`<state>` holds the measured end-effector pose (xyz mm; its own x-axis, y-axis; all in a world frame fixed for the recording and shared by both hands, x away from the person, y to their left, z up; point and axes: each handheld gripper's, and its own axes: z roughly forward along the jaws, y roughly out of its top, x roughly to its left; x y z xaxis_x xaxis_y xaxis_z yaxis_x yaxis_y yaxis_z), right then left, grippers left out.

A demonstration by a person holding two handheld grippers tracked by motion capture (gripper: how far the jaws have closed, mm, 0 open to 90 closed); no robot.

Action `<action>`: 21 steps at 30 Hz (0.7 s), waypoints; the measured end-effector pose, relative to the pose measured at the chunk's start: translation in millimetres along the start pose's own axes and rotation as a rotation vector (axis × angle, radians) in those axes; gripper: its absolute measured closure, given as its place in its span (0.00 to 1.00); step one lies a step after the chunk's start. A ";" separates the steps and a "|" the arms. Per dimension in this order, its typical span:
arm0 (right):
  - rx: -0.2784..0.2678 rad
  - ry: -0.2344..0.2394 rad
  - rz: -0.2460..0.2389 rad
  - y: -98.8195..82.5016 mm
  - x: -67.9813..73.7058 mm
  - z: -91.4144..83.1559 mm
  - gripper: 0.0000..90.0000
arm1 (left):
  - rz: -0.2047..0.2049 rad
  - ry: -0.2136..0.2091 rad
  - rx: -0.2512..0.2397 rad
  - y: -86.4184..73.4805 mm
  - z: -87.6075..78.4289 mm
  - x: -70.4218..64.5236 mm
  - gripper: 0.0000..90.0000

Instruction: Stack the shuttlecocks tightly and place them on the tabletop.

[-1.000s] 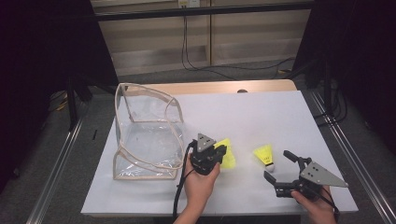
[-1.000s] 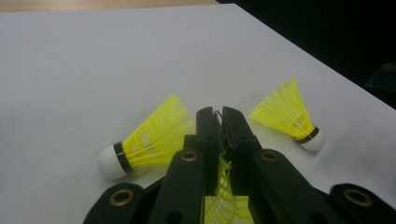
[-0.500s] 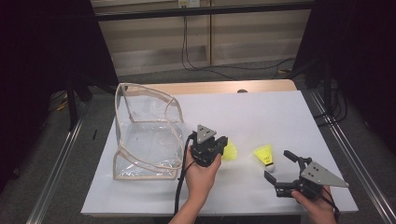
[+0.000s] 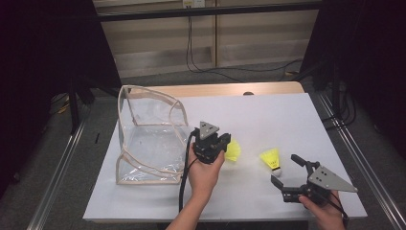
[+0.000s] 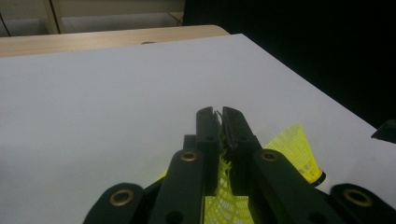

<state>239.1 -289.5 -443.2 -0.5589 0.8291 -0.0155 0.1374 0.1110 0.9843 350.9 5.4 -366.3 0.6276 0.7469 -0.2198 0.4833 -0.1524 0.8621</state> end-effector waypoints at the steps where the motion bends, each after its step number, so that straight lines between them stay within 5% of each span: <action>1: -0.002 0.000 0.001 0.1 0.2 0.2 0.03 | -0.001 0.004 -0.002 1.1 0.4 0.1 0.96; 21: -0.003 -0.001 0.000 -0.1 -0.4 0.1 0.03 | -0.013 0.033 -0.030 13.1 6.6 6.0 0.96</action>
<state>239.4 -289.8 -443.3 -0.5581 0.8296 -0.0152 0.1355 0.1092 0.9847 364.9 3.6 -359.3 0.6004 0.7698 -0.2167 0.4727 -0.1231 0.8726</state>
